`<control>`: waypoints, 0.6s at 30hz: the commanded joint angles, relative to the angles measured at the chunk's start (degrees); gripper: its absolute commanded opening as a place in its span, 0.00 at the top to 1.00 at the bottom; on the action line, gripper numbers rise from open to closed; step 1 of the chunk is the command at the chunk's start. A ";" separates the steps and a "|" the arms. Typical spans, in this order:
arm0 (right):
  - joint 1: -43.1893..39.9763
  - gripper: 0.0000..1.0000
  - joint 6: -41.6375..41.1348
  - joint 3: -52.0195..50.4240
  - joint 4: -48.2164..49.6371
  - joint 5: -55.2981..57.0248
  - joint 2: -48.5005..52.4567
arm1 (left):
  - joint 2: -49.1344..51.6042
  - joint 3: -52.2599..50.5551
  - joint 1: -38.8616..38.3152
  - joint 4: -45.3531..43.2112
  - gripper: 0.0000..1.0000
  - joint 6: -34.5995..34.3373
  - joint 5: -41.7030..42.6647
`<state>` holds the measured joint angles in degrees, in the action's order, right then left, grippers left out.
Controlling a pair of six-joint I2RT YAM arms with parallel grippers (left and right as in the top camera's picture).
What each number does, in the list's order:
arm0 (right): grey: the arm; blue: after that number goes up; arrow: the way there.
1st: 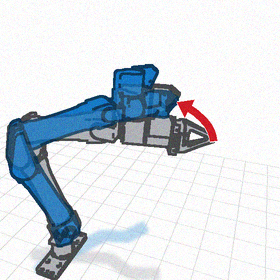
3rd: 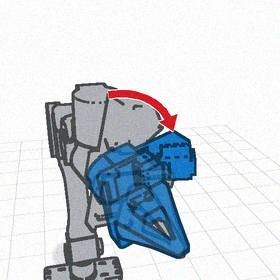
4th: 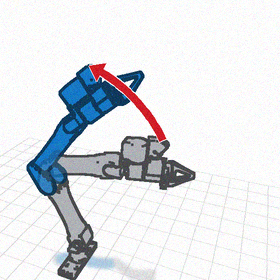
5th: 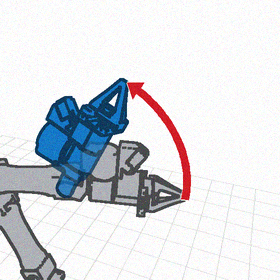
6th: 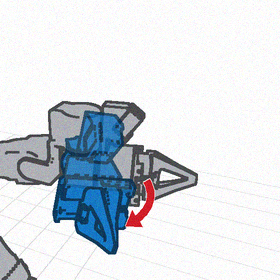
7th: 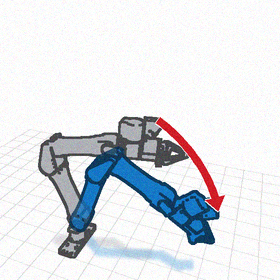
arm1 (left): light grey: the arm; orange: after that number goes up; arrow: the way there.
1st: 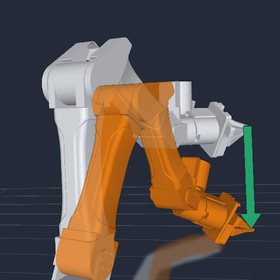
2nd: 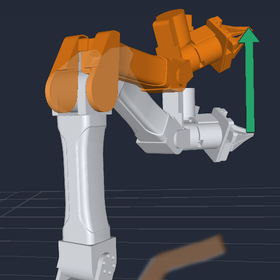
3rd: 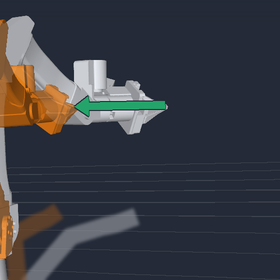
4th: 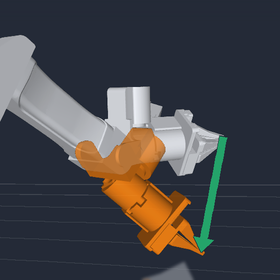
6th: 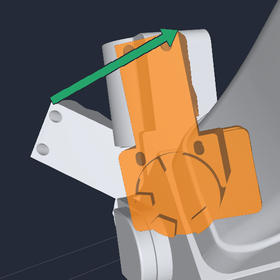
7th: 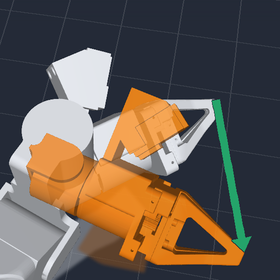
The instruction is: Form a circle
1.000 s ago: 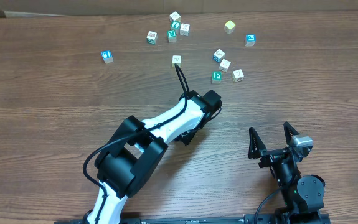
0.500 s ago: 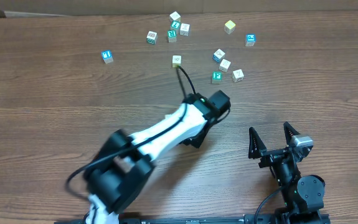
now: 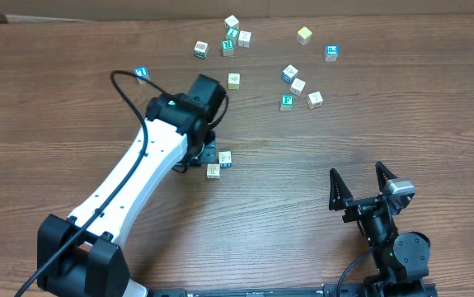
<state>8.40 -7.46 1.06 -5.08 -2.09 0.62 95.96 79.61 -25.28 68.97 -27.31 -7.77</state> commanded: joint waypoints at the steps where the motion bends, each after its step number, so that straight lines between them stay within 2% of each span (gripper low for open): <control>1: 0.22 0.00 0.24 -0.61 0.37 0.50 -0.44 | 0.31 -4.09 2.82 -2.56 0.96 -3.61 3.10; 5: 0.22 0.00 0.24 -0.61 0.37 0.50 -0.44 | 0.31 -10.78 4.07 -9.18 0.96 -3.87 9.99; 11: 0.22 0.00 0.24 -0.61 0.37 0.50 -0.44 | 0.33 -16.63 4.61 -16.11 0.96 -7.28 10.14; 14: 0.22 0.00 0.24 -0.61 0.37 0.50 -0.44 | 0.35 -19.63 5.29 -20.33 0.96 -11.21 10.56; 18: 0.22 0.00 0.24 -0.61 0.37 0.50 -0.46 | 0.35 -20.94 5.29 -21.42 0.96 -12.17 12.70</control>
<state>8.38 -7.46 1.06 -5.10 -2.09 0.62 96.25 59.88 -20.45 47.99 -36.64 2.44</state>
